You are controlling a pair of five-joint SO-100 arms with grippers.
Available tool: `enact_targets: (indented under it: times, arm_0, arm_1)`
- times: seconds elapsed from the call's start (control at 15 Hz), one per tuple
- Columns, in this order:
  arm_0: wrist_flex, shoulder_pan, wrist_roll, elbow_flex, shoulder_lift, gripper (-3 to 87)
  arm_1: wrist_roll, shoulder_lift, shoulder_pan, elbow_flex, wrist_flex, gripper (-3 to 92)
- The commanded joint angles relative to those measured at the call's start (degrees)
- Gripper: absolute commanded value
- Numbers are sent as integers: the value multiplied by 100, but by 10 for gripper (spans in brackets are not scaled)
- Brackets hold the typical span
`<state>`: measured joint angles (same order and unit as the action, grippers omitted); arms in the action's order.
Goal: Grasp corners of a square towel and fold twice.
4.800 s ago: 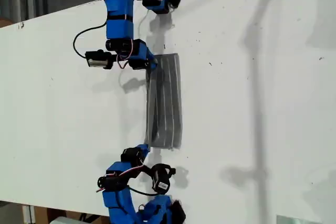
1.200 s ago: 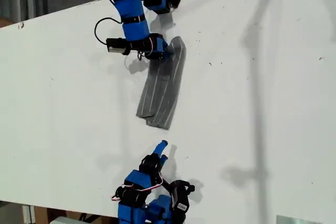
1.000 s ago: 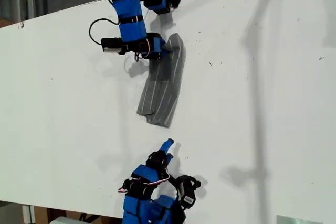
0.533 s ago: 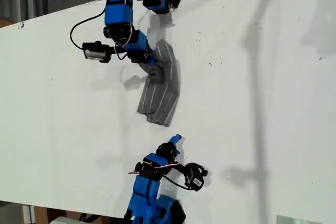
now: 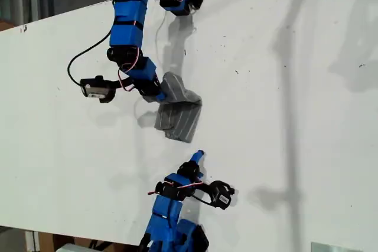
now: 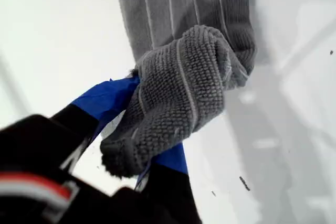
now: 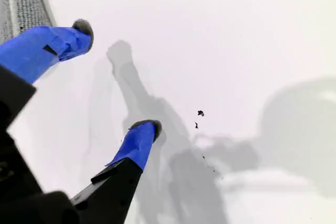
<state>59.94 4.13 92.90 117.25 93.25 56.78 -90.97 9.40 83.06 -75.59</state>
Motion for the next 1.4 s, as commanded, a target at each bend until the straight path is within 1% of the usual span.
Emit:
enact_targets:
  times: [0.0, 0.2, 0.4, 0.47, 0.53, 0.6, 0.67, 0.8, 0.93, 1.07, 1.13, 1.27, 1.33]
  arm_0:
    - [-79, -35, 97, 0, 123, 335]
    - [-79, 0, 149, 97, 255, 336]
    - [-123, 9, 167, 176, 308, 338]
    - [-176, 18, 167, 193, 308, 341]
    - [-237, 18, 167, 229, 308, 347]
    - [-272, 18, 167, 255, 308, 352]
    - [-281, 9, 167, 264, 308, 352]
    - [-308, 9, 149, 272, 308, 354]
    - [-281, 18, 167, 281, 343, 355]
    - [-211, 9, 220, 422, 536, 356]
    - [-141, -26, 255, 563, 729, 357]
    - [422, -185, 396, 896, 1424, 360]
    - [633, -272, 422, 1222, 2118, 360]
  arm_1:
    - [-220, 501, 88, -615, 448, -1]
    - [-378, 1863, 97, -1740, 562, -1]
    - [-554, 2812, 97, -2839, 571, -1]
    - [-624, 2865, 88, -2883, 765, 84]
    - [-993, 2786, -44, -2883, 1090, 367]
    - [-1274, 2505, -149, -2936, 1213, 396]
    - [-1441, 1951, -167, -2804, 1274, 403]
    - [-1441, 686, 35, -2320, 1151, 397]
    - [-1336, -1020, 369, -1046, 1099, 402]
    - [-905, -3533, 580, 1011, 1195, 402]
    - [-466, -4746, 527, 2320, 1274, 400]
    - [536, -6820, 202, 5063, 1406, 403]
    - [1046, -7893, -18, 6363, 1494, 404]
